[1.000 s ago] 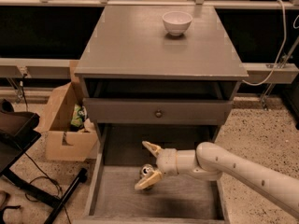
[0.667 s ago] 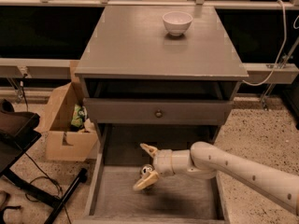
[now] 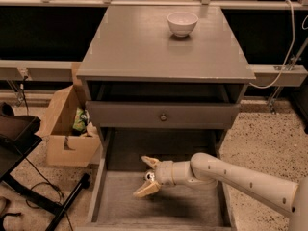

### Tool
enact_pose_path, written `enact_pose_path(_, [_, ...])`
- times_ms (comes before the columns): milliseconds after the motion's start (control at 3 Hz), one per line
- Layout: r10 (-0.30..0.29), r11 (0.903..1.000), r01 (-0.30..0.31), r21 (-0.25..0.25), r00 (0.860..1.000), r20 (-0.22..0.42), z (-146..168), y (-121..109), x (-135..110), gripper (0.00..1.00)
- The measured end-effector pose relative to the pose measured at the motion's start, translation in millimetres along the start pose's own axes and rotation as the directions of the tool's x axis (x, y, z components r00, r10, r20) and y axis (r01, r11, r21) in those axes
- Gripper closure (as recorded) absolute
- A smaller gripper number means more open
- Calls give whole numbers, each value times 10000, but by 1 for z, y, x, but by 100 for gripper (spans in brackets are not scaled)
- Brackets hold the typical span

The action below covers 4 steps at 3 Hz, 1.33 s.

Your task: Pick 7up can from middle drawer and place on counter

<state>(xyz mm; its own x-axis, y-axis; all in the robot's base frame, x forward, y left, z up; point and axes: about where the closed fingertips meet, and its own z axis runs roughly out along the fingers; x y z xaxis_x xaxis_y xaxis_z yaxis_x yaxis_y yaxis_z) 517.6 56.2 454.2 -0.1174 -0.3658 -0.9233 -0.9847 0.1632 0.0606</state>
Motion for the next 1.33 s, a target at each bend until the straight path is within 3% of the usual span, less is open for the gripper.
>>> enact_pose_path(667, [557, 9984, -554, 69, 9975, -440, -2, -1, 27, 59])
enact_pose_path(1000, [556, 9984, -554, 69, 9975, -440, -3, -1, 25, 58])
enact_pose_path(1333, [556, 9984, -554, 68, 9975, -440, -3, -1, 24, 34])
